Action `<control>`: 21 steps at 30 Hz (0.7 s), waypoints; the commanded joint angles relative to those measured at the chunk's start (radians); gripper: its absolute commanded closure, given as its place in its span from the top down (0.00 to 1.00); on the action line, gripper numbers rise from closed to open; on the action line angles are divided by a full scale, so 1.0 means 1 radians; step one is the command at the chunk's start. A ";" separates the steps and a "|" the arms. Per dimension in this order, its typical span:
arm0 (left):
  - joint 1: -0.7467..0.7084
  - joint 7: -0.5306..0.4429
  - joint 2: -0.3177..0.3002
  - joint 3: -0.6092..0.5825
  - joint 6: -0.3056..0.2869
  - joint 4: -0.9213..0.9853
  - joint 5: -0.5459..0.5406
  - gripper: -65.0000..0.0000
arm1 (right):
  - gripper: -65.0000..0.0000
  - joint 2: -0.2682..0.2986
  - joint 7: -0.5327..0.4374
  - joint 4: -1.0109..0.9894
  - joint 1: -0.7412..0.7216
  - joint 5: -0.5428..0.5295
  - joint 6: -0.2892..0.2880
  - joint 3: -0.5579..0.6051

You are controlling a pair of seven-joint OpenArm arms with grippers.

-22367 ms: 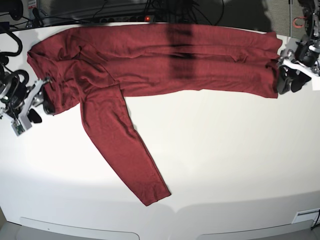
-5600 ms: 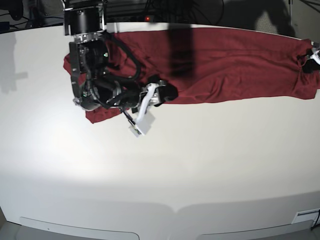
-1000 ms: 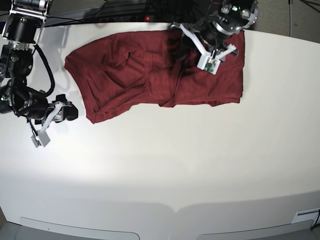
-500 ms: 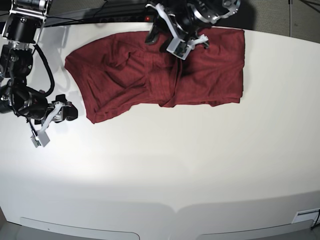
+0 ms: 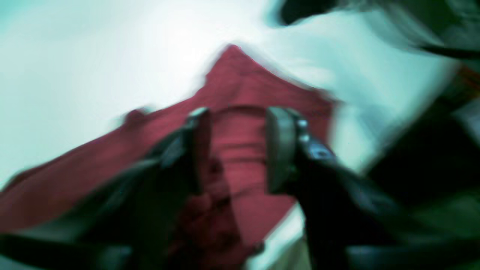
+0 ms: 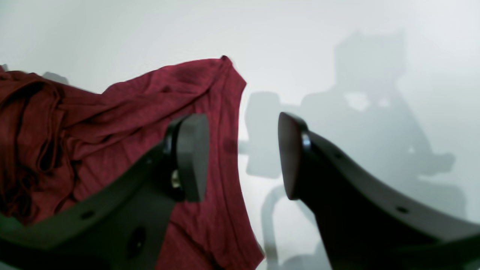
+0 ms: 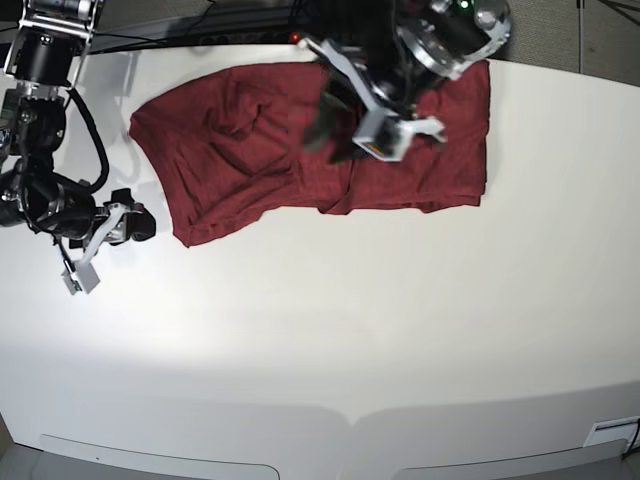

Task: Fold the T-shirt properly
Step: 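Release the fabric and lift the left gripper off the shirt, then grasp the folded shirt edge with the right gripper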

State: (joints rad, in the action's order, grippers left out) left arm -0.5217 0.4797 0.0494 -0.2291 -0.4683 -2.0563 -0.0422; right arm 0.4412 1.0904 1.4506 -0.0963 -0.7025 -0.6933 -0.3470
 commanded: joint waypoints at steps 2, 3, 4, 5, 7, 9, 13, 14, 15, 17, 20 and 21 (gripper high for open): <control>-0.010 -0.024 0.003 0.022 0.025 -0.018 0.002 0.00 | 0.46 0.018 -0.018 0.019 -0.020 -0.016 -0.005 -0.006; -0.013 -0.024 0.003 0.031 0.024 -0.018 0.001 0.00 | 0.46 0.018 -0.021 0.019 -0.020 -0.016 -0.005 -0.006; -0.019 -0.025 0.002 0.033 0.024 -0.018 0.002 0.00 | 0.46 0.018 -0.024 0.019 -0.020 -0.016 -0.005 -0.006; -0.026 -0.026 0.003 0.033 0.024 -0.018 0.002 0.00 | 0.46 0.018 -0.025 0.019 -0.020 -0.016 -0.005 -0.006; -0.035 -0.025 0.003 0.033 0.025 -0.011 0.008 0.00 | 0.46 0.018 -0.025 0.019 -0.020 -0.016 -0.005 -0.006; -0.039 -0.032 0.003 0.033 0.056 0.013 0.053 0.00 | 0.46 0.019 -0.024 0.019 -0.019 -0.016 -0.005 -0.006; -0.038 -0.083 0.003 0.033 0.193 0.113 0.106 0.00 | 0.46 0.019 -0.024 0.019 -0.020 -0.016 -0.005 -0.006; -0.036 -0.095 0.003 0.033 0.193 0.138 0.106 0.00 | 0.46 0.018 -0.025 0.019 -0.020 -0.017 -0.005 -0.006; -0.031 -0.100 0.003 0.033 0.193 0.163 0.106 0.00 | 0.46 0.019 -0.024 0.019 -0.020 -0.025 -0.005 -0.006; -0.020 -0.099 0.003 0.033 0.211 0.206 0.105 0.00 | 0.46 0.019 -0.019 0.019 -0.020 -0.047 -0.005 -0.006; -0.022 -0.082 0.003 0.030 0.225 0.234 0.077 0.00 | 0.46 0.019 -0.010 0.019 -0.020 -0.062 -0.005 -0.006; -0.027 -0.082 0.003 0.022 0.224 0.234 0.060 0.00 | 0.46 0.019 -0.010 0.019 -0.020 -0.062 -0.005 -0.006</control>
State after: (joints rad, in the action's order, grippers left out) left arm -0.5423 0.4202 0.0460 -0.1986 -0.2359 -1.8080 0.0315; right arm 0.4408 1.0969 1.4506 -0.0963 -0.7403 -0.6933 -0.3470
